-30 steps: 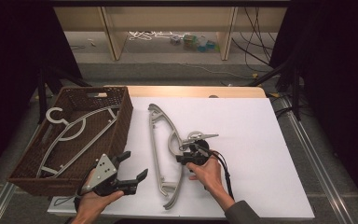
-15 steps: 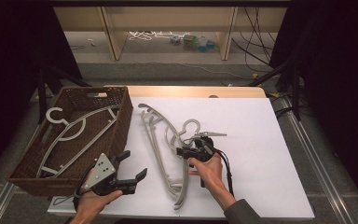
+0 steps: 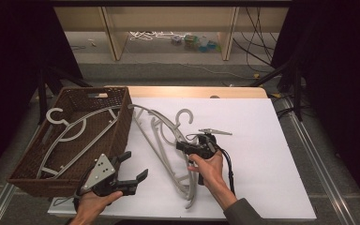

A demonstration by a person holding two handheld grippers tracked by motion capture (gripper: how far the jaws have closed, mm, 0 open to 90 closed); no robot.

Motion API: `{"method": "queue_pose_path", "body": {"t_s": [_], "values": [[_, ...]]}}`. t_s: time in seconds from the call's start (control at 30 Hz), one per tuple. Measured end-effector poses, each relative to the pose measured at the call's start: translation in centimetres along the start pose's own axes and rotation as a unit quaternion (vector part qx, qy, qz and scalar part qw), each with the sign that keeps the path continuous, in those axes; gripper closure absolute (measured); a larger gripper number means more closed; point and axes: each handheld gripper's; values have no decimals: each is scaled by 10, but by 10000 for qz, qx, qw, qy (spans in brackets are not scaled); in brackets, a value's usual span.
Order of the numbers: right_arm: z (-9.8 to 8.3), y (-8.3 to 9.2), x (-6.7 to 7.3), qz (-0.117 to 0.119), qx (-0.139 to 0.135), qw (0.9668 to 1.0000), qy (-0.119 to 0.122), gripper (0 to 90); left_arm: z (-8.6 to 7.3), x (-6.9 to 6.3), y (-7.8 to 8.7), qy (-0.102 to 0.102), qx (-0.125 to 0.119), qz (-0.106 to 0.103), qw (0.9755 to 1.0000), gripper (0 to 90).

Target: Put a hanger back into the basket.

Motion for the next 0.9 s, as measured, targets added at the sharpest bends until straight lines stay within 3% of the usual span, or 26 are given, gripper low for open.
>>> {"method": "queue_pose_path", "body": {"t_s": [0.07, 0.13, 0.23, 0.33, 0.47, 0.73, 0.9], "values": [[2, 3, -1, 20, -32, 10000, -74, 802, 0, 0, -1, 21, -80, -46, 10000, 171], [5, 5, 0, 42, -74, 9999, -98, 801, 0, -1, -1, 14, 1, -6, 10000, 171], [9, 7, -1, 82, -173, 9998, -29, 802, 0, -1, -2, 17, -89, -69, 9999, 171], [13, 11, -3, 81, -192, 9998, -50, 802, 0, -2, 0, 63, 4, 5, 10000, 171], [17, 15, -6, 77, -216, 9997, -26, 802, 1, 0, 0, -39, -35, -32, 10000, 172], [24, 25, -14, 141, -274, 9991, 277, 802, 0, -1, -1, 28, -78, -46, 10000, 172], [28, 40, -20, 169, -261, 9986, 419, 802, 1, 1, -1, -53, 29, 17, 10000, 172]]}}
Point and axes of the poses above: each handheld gripper's, and its own axes: y roughly backward along the jaws, z roughly out of its top, x roughly to its left, and after that the axes turned 9 degrees about -x, right-handed
